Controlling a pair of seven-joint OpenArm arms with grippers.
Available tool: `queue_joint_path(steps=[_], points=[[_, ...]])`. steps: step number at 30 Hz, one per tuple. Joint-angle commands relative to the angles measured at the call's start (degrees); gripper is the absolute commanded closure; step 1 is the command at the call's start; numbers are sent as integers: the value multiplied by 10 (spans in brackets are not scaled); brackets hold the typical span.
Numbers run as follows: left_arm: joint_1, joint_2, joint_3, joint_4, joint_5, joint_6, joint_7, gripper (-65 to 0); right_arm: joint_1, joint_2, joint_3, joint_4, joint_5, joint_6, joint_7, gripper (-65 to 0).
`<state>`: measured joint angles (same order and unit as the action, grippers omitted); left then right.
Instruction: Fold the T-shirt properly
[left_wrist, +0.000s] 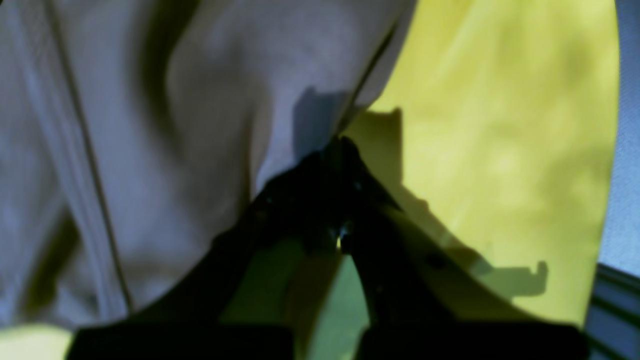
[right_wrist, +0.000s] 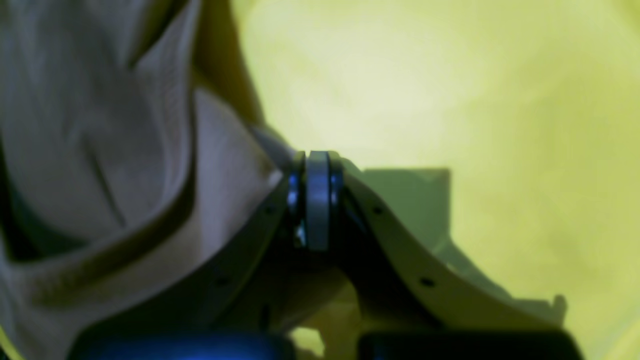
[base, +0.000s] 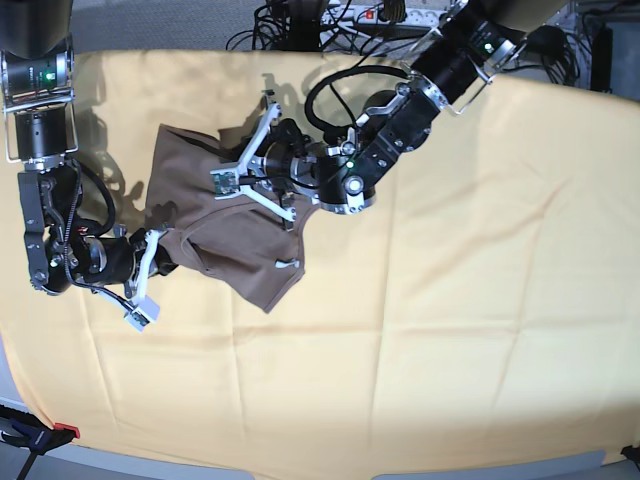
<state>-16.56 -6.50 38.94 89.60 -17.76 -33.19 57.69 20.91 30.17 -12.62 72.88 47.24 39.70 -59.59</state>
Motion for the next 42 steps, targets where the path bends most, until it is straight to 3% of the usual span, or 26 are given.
queue_joint_path(steps=[1, 10, 17, 23, 32, 36, 40, 42], points=[[-11, -9, -3, 3, 23, 7, 22, 0, 13, 14, 5, 8, 19, 3, 1, 0], [-41, -82, -3, 3, 23, 6, 5, 0, -64, 21, 5, 64, 29, 3, 0, 0], [-64, -98, -3, -7, 26, 6, -26, 0, -136, 45, 7, 159, 29, 3, 0, 0], [-65, -98, -3, -59, 81, -7, -145, 0, -196, 51, 20, 192, 29, 3, 8, 0], [-87, -97, -3, -128, 159, -4, -287, 0, -292, 50, 130, 252, 77, 3, 9, 0], [-107, -90, -3, -130, 157, 21, -270, 0, -325, 36, 153, 269, 78, 3, 11, 0], [-127, -86, -4, -124, 118, 25, -184, 0, -324, 30, 183, 271, 66, 3, 19, 0], [-135, -88, -10, -118, 80, 44, -148, 0, -324, 30, 212, 274, 73, 3, 31, 0]])
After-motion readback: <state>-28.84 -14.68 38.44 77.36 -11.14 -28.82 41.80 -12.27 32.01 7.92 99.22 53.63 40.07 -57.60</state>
